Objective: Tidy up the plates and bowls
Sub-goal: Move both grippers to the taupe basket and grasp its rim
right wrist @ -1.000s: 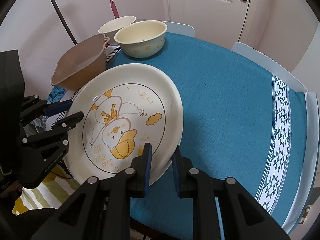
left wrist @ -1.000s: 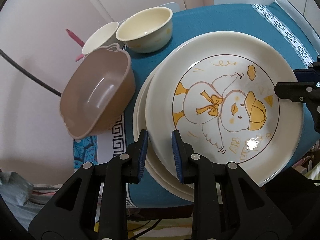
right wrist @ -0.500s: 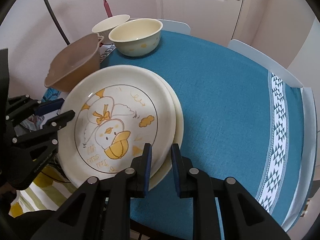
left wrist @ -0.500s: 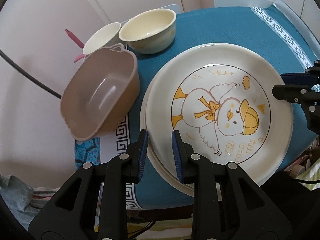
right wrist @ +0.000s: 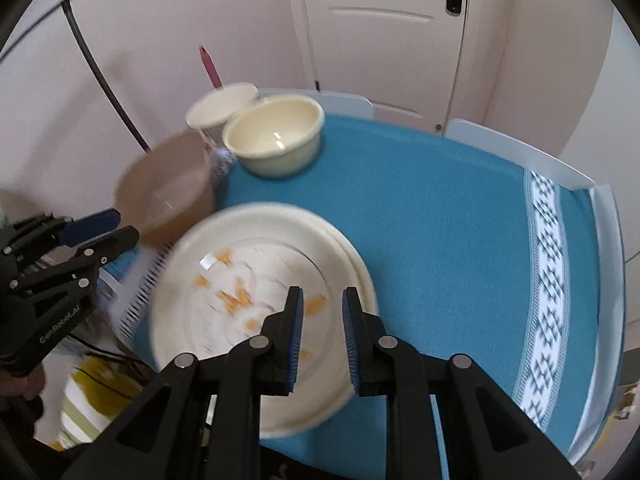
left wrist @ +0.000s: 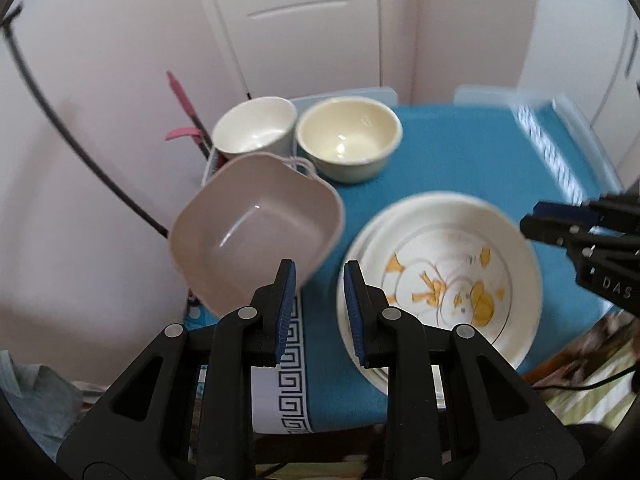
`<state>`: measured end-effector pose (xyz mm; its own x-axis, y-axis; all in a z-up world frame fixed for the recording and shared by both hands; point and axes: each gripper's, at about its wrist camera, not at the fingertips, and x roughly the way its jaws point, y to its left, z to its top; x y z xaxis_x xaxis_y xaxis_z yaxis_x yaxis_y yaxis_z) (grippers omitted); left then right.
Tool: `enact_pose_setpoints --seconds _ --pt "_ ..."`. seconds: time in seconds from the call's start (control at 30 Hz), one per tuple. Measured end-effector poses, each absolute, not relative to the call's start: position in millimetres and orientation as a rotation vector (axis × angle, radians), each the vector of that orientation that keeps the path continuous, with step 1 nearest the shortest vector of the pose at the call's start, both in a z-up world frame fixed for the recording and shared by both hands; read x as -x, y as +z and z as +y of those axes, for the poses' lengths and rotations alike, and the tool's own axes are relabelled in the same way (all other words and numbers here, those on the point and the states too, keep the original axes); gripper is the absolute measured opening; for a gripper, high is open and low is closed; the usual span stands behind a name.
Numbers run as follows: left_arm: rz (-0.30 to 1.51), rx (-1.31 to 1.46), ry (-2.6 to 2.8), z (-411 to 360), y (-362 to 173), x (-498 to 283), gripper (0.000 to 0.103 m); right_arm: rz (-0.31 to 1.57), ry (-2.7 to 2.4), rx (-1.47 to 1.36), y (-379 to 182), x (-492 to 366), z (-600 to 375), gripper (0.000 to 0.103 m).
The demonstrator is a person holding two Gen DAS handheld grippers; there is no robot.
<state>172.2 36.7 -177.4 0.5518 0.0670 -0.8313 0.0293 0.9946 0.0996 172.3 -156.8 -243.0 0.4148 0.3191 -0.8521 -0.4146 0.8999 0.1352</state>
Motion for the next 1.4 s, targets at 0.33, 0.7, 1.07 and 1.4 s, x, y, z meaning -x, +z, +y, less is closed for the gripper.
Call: enact_pose_setpoints --seconds 0.33,0.7,1.07,1.4 --pt "1.032 0.268 0.095 116.3 -177.8 -175.6 0.024 0.974 0.614 0.064 -207.2 -196.3 -111.9 0.094" --pt "1.042 0.458 0.228 157.2 -197.1 -162.8 0.103 1.048 0.786 0.118 -227.1 -229.7 -61.1 0.098" --pt "1.080 0.676 0.270 188.0 -254.3 -174.7 0.092 1.256 0.826 0.155 -280.1 -269.6 -4.1 0.096" --pt "1.107 0.676 0.255 188.3 -279.6 -203.3 0.028 1.282 0.853 0.168 -304.6 -281.2 13.6 0.041"
